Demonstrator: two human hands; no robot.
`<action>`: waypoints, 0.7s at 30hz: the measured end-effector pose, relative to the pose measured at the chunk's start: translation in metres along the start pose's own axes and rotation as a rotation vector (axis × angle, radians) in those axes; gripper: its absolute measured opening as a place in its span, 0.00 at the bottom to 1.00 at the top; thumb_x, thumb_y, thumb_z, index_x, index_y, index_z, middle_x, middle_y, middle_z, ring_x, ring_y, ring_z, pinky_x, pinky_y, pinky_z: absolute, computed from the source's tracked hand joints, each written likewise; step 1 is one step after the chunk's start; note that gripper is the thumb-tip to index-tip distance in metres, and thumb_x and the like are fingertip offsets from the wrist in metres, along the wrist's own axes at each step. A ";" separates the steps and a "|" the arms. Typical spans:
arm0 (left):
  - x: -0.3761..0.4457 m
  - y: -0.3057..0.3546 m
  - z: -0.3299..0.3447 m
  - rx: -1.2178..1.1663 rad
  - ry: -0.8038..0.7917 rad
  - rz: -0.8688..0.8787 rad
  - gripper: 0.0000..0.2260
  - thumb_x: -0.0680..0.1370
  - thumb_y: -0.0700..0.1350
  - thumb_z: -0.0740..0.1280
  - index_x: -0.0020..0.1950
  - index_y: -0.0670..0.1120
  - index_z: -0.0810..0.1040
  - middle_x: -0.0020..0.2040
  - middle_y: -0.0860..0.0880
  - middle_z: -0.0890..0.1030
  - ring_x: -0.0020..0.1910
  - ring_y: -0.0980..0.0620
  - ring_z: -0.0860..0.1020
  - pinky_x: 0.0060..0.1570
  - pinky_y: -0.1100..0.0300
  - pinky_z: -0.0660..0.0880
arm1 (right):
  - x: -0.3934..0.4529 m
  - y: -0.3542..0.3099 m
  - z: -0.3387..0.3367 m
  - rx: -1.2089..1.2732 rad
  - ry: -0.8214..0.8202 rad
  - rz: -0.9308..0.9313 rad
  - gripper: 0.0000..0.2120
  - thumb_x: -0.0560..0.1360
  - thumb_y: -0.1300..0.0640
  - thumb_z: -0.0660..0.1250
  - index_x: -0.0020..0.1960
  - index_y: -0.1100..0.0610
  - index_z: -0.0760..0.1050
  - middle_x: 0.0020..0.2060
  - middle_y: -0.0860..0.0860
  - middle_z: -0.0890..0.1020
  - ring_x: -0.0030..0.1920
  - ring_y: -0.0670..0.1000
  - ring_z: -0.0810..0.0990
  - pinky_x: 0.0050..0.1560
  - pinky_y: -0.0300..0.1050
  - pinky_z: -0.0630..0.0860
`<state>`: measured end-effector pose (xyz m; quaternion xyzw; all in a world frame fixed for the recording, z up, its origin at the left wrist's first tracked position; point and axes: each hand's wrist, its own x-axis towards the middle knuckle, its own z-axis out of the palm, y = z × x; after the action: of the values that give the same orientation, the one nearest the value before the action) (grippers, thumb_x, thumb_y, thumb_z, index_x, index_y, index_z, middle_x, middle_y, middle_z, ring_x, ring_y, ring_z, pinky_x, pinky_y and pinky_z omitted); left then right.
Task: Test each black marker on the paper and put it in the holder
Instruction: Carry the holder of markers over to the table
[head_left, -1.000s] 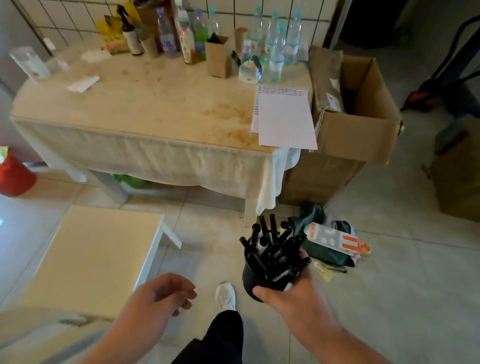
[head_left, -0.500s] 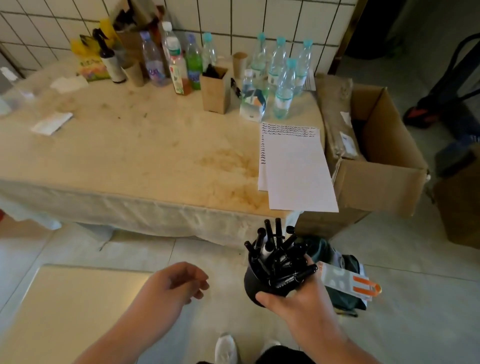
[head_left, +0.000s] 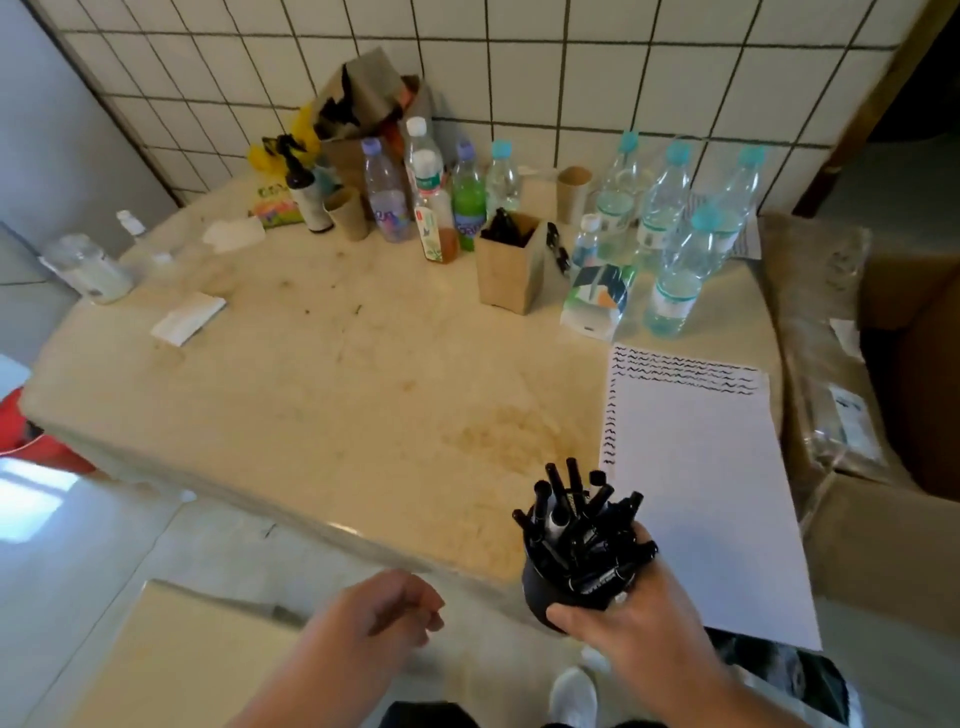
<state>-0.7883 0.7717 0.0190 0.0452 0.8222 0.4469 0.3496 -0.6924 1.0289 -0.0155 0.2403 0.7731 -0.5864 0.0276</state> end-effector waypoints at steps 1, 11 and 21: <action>0.006 0.003 -0.005 0.013 0.016 0.000 0.13 0.76 0.38 0.67 0.44 0.57 0.83 0.44 0.50 0.87 0.42 0.52 0.84 0.48 0.58 0.78 | 0.013 -0.004 0.000 -0.011 -0.013 -0.016 0.38 0.53 0.43 0.81 0.61 0.34 0.72 0.50 0.30 0.84 0.51 0.31 0.81 0.49 0.33 0.75; 0.102 0.021 -0.069 -0.022 -0.031 -0.036 0.14 0.77 0.29 0.65 0.42 0.47 0.83 0.40 0.45 0.87 0.37 0.52 0.82 0.42 0.62 0.76 | 0.105 -0.044 0.036 -0.074 -0.037 -0.046 0.40 0.57 0.40 0.81 0.64 0.28 0.67 0.54 0.26 0.81 0.54 0.28 0.79 0.47 0.22 0.72; 0.234 0.049 -0.166 0.074 -0.299 0.024 0.14 0.78 0.36 0.65 0.46 0.55 0.83 0.43 0.49 0.86 0.40 0.54 0.82 0.45 0.60 0.77 | 0.172 -0.101 0.104 0.087 0.190 0.155 0.41 0.55 0.57 0.85 0.66 0.48 0.76 0.55 0.46 0.87 0.58 0.48 0.85 0.58 0.48 0.80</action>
<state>-1.0778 0.7748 -0.0090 0.1339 0.7763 0.4086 0.4610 -0.9103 0.9716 -0.0136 0.3548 0.7250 -0.5902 -0.0108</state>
